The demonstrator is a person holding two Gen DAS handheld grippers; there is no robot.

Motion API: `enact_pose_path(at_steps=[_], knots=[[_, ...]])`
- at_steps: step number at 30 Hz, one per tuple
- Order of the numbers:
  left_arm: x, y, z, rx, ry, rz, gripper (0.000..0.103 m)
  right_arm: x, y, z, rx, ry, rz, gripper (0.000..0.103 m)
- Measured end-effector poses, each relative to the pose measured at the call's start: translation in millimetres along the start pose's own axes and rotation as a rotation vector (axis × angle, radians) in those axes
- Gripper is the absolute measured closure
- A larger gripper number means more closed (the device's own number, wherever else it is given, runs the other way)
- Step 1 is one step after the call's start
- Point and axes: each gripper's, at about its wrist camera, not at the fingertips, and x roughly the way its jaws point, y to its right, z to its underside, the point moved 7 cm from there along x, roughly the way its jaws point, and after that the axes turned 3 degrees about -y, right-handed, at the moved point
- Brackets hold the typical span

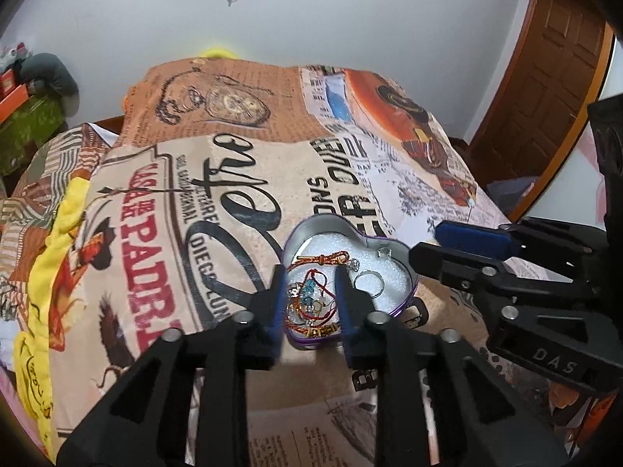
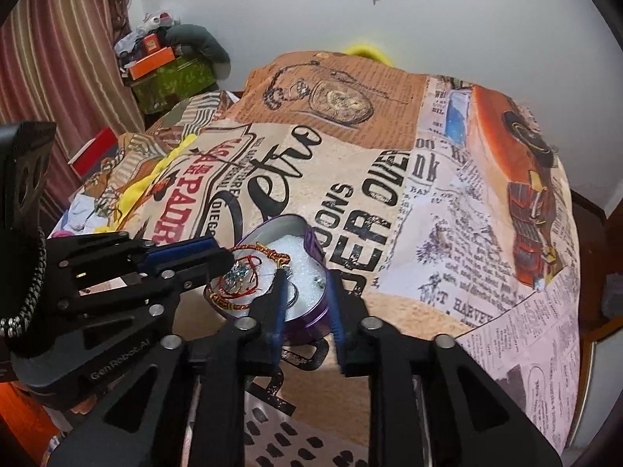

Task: Organize jewelry

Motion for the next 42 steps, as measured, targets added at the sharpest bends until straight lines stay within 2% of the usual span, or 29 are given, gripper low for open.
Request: enact_pose_path(at_steps=[1,7,13,17,25,28,30,31,32,34,35,37,42], knots=[[-3.7,-0.4,-0.2,-0.001,0.007,-0.003,0.076,-4.0,0.1,-0.8,0.001,0.009,0.004,0.073],[-41.2,2.5,-5.2,-0.001,0.066,-0.022,0.076,-36.6,-3.5,-5.3,0.003,0.074,0.019,0.073],[-100.4,13.5,-12.7,0.001,0.178,-0.043,0.076,-90.6,-13.6,-11.9,0.004,0.185,0.024,0.073],[-158.0,26.9,-15.2,0.014,0.293,-0.049,0.076,-138.8,-26.8,-14.5,-0.011,0.289,0.036,0.073],[-271.4,55.9,-1.9,0.035,0.541,-0.052,0.075,-253.2,-58.3,0.6,-0.027,0.564,0.060,0.073],[-308.2,70.0,10.6,0.061,0.630,-0.062,0.070,-285.1,-67.8,12.2,-0.021,0.648,0.066,0.073],[-325.7,78.9,20.2,0.081,0.677,-0.079,0.062,-299.9,-75.6,20.4,-0.024,0.687,0.065,0.073],[-331.3,83.2,24.0,0.090,0.695,-0.090,0.055,-303.8,-77.2,23.8,-0.023,0.702,0.070,0.072],[-339.6,88.3,30.9,0.101,0.718,-0.107,0.047,-306.7,-79.4,26.0,-0.019,0.716,0.077,0.070],[-346.8,93.5,39.6,0.111,0.740,-0.122,0.035,-313.4,-84.1,34.5,-0.008,0.743,0.097,0.053],[-350.2,95.5,45.4,0.110,0.750,-0.126,0.028,-313.8,-83.8,36.4,0.002,0.752,0.104,0.048],[-352.4,95.7,52.1,0.098,0.754,-0.134,0.019,-316.6,-83.7,42.7,0.029,0.776,0.120,0.032],[-354.3,92.5,63.1,0.068,0.753,-0.148,0.006,-317.8,-82.1,51.4,0.069,0.788,0.175,0.006]])
